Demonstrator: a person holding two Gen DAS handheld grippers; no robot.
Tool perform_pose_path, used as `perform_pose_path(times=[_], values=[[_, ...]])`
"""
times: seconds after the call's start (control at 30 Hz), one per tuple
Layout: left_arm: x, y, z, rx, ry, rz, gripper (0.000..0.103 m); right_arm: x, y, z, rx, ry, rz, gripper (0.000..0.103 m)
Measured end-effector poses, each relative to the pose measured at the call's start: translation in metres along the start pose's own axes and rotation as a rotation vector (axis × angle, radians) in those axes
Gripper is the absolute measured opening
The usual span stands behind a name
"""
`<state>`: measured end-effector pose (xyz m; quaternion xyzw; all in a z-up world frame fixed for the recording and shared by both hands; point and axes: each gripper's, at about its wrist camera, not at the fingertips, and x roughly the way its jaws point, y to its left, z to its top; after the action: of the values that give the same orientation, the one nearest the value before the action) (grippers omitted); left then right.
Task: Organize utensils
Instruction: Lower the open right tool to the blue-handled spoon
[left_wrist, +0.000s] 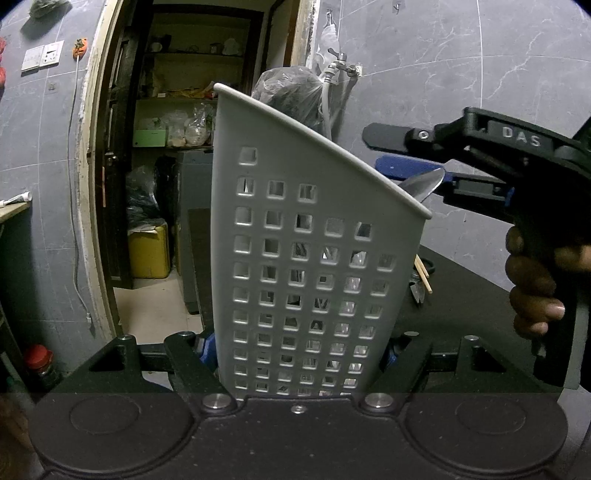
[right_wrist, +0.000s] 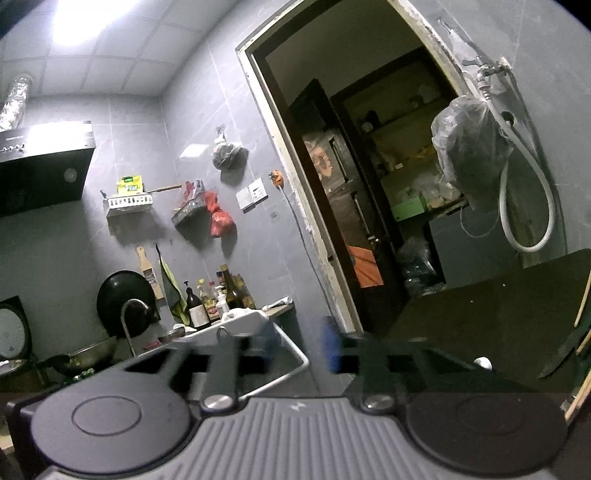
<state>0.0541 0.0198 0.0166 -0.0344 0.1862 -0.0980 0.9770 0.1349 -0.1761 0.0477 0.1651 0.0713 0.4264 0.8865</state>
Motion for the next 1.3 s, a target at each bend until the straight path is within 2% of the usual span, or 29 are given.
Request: perform_pose_path(times=[0.1,0.2,0.3,0.37,0.43,0.63,0.9,1.03,1.17,1.3], values=[[0.000,0.000,0.000,0.000,0.000,0.001,0.078,-0.005,0.000,0.001,-0.005,-0.012,0.004,0.049],[0.000,0.001,0.000,-0.002,0.000,0.000,0.077,-0.011,-0.001,0.004,-0.005,-0.030,-0.010,0.059],[0.000,0.001,0.000,-0.001,0.000,0.000,0.077,-0.015,-0.004,0.006,-0.002,-0.044,-0.043,0.076],[0.000,0.001,0.000,0.000,0.000,0.001,0.077,-0.016,-0.009,0.007,0.010,-0.051,-0.076,0.096],[0.000,0.001,0.000,0.000,0.000,0.002,0.077,-0.017,-0.014,0.007,0.026,-0.061,-0.109,0.103],[-0.001,0.002,0.000,0.000,-0.001,0.003,0.077,-0.012,-0.039,0.002,0.099,-0.011,-0.208,0.103],[-0.001,0.002,0.000,-0.001,-0.001,0.002,0.078,0.017,-0.058,-0.009,0.090,0.152,-0.406,0.103],[-0.001,0.002,0.000,0.000,0.000,0.000,0.078,0.026,-0.064,-0.017,0.127,0.200,-0.431,0.103],[-0.001,0.001,0.001,-0.001,0.000,-0.001,0.078,0.040,-0.066,-0.021,0.095,0.259,-0.520,0.103],[-0.002,0.000,0.001,0.001,0.001,-0.001,0.078,0.049,-0.068,-0.024,0.089,0.308,-0.515,0.103]])
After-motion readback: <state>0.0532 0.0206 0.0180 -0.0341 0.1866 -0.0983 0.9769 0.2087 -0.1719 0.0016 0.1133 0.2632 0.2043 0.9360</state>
